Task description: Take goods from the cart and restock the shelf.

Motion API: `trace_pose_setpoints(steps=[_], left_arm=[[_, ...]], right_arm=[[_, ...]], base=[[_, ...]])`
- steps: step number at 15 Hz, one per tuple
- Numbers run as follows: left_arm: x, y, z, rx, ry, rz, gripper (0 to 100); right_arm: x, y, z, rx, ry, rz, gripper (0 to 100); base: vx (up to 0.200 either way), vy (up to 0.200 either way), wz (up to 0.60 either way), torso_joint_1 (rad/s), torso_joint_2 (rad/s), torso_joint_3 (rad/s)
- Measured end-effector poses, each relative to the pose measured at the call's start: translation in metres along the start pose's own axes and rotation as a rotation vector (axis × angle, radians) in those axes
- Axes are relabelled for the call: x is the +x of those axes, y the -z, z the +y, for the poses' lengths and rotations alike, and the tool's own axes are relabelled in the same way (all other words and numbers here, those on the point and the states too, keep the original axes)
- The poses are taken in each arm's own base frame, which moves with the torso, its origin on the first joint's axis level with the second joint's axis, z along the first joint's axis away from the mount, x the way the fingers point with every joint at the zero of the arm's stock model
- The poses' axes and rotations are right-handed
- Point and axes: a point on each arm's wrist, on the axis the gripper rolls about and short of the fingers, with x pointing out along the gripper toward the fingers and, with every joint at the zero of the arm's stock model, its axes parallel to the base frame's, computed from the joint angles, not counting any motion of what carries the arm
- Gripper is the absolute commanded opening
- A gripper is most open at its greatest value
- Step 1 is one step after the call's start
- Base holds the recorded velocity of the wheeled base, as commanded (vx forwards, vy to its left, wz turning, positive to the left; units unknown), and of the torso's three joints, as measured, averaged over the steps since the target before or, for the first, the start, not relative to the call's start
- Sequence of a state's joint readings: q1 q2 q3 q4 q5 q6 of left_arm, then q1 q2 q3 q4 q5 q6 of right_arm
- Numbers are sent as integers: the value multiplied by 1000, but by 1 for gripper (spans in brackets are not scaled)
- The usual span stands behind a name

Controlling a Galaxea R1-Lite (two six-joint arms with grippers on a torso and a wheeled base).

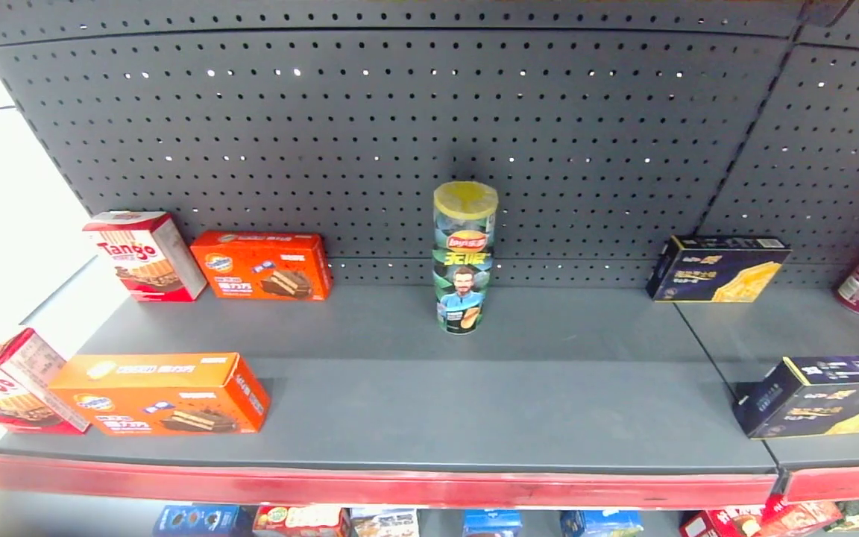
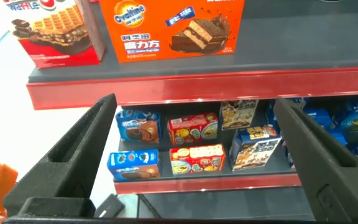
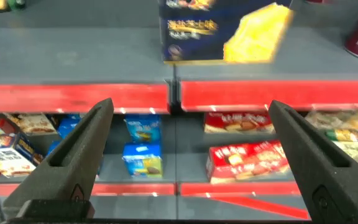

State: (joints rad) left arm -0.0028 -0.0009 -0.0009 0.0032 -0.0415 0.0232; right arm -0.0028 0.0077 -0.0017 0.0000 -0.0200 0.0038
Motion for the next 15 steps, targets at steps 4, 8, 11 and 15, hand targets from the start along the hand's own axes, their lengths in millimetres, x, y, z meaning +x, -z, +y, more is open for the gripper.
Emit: trace_pose_setpoints(steps=[4, 8, 11, 15], left_arm=[[0, 0, 0, 0, 0, -1, 100], [0, 0, 0, 0, 0, 0, 100], [0, 0, 0, 0, 0, 1, 100], [0, 0, 0, 0, -1, -2, 100]], right_arm=[[0, 0, 0, 0, 0, 0, 100], [0, 0, 0, 0, 0, 0, 100], [0, 0, 0, 0, 2, 0, 100], [0, 0, 0, -2, 1, 0, 100]], base=[[0, 0, 600, 7, 10, 4], [0, 0, 600, 8, -1, 1], [0, 0, 200, -1, 1, -1], [0, 0, 0, 0, 0, 0]])
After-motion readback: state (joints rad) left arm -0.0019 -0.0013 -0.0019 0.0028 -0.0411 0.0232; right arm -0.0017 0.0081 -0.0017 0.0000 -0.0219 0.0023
